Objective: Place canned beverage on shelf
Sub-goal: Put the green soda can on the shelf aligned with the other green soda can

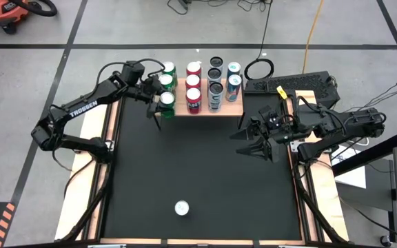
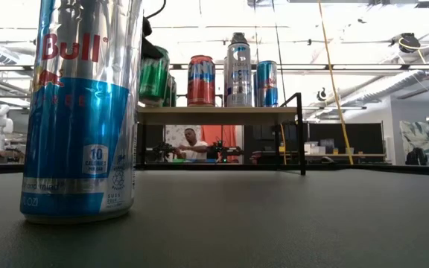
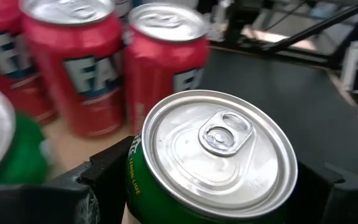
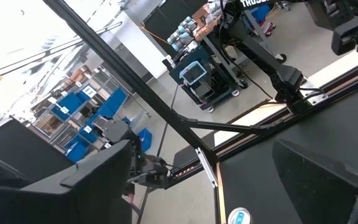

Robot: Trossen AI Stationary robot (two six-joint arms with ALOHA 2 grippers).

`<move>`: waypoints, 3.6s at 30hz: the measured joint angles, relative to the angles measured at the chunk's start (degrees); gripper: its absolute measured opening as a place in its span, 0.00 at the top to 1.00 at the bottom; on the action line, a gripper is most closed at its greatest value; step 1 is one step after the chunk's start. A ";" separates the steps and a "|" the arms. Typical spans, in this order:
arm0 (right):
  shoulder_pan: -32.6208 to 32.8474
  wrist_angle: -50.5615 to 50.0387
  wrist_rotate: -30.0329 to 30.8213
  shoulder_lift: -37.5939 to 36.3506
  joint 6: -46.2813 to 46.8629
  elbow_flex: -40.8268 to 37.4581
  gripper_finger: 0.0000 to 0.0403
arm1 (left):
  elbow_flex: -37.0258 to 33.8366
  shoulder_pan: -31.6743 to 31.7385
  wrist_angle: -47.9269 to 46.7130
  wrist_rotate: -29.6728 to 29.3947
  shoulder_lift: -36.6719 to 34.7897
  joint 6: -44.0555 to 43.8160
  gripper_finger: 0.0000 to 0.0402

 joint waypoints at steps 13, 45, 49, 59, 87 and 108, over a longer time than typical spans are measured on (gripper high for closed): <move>0.00 0.00 0.00 0.00 1.61 0.00 0.09 | 0.02 1.61 1.14 11.86 -2.41 -1.98 0.24; -12.16 -15.49 -4.94 36.78 -20.69 39.21 0.01 | 0.18 -22.47 46.30 7.35 -13.40 -37.61 0.24; -13.18 -11.61 -9.58 39.36 -19.94 39.56 0.01 | 0.20 -24.87 46.64 5.45 -13.20 -35.53 0.24; -13.42 -3.21 -15.87 41.38 -18.69 39.56 0.04 | 0.17 -27.26 46.46 3.70 -13.07 -34.24 0.24; -13.31 -3.17 -23.99 41.38 -22.30 39.56 0.11 | 0.17 -30.71 46.64 1.33 -12.57 -31.40 0.24; -13.84 -3.26 -25.38 42.78 -24.34 39.56 0.25 | 0.09 -30.69 47.93 -2.10 -12.50 -34.48 0.24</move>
